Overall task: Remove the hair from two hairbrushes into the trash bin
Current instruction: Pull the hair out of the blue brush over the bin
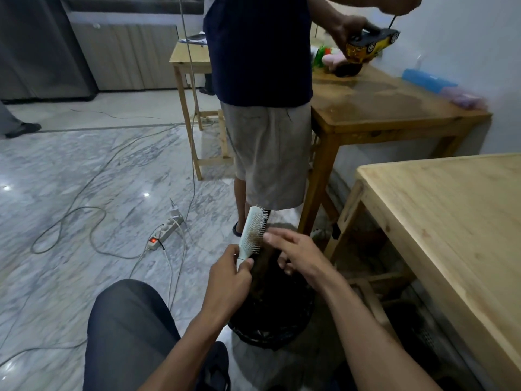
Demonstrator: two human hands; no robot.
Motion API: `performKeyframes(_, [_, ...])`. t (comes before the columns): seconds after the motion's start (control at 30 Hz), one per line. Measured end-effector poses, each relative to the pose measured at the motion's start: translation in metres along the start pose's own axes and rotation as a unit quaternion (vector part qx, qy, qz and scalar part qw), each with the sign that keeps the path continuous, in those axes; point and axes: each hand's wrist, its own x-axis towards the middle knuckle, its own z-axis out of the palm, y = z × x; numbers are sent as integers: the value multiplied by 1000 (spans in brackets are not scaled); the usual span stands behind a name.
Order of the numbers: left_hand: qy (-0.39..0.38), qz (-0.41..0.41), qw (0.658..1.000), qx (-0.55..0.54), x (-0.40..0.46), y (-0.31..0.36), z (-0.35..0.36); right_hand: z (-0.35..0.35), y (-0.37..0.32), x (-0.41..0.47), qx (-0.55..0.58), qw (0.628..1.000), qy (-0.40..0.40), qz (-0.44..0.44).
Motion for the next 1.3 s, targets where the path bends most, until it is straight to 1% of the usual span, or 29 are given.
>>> performKeyframes(0.1, [-16, -20, 1000, -16, 4, -2, 1, 5, 6, 4, 28, 999, 32, -21])
performKeyframes(0.17, [-9, -69, 992, -103, 10, -4, 1, 1, 12, 7, 33, 996, 80, -3])
performKeyframes(0.23, [54, -119, 972, -193, 19, -6, -8, -10, 22, 5, 11, 988, 148, 31])
performKeyframes(0.27, [85, -127, 966, -210, 25, -8, -15, -18, 29, 3, 0, 984, 172, 48])
performKeyframes(0.3, [97, -122, 966, -205, 30, -10, -22, -24, 36, -1, -21, 982, 177, 64])
performKeyframes(0.4, [66, -80, 985, -135, 34, -13, -28, -30, 47, -8, -81, 987, 118, 77])
performKeyframes(0.5, [30, -50, 997, -57, 25, -13, -16, -18, 33, -7, -115, 987, 72, 84])
performKeyframes(0.6, [8, -47, 998, -33, 17, -14, -5, -9, 17, -3, -141, 985, 64, 79])
performKeyframes(0.67, [-4, -46, 999, -28, 14, -15, -2, -5, 10, 1, -100, 991, 69, 55])
performKeyframes(0.73, [-13, -28, 999, -15, 11, -12, 1, -3, 3, 2, -33, 997, 50, 40])
performKeyframes(0.83, [-25, 12, 999, 17, 6, -4, 3, 4, -2, 4, 35, 998, -37, 31])
performKeyframes(0.87, [-27, 27, 999, 33, 5, -1, 2, 6, -1, 5, 50, 997, -56, 23])
performKeyframes(0.9, [-29, 43, 997, 53, 5, 2, 0, 8, 0, 6, 62, 996, -59, 13])
performKeyframes(1.0, [-41, 79, 989, 117, 5, 5, -8, 7, 6, 9, 54, 998, -32, 7])
performKeyframes(1.13, [-58, 99, 984, 139, 5, 1, -13, 3, 12, 6, 37, 999, -10, 9])
performKeyframes(1.23, [-40, 107, 982, 148, 5, -2, -9, 4, 16, 7, -20, 1000, 21, 0])
performKeyframes(1.3, [-8, 87, 982, 168, 8, -4, -10, 0, 20, 8, -70, 997, 45, 2])
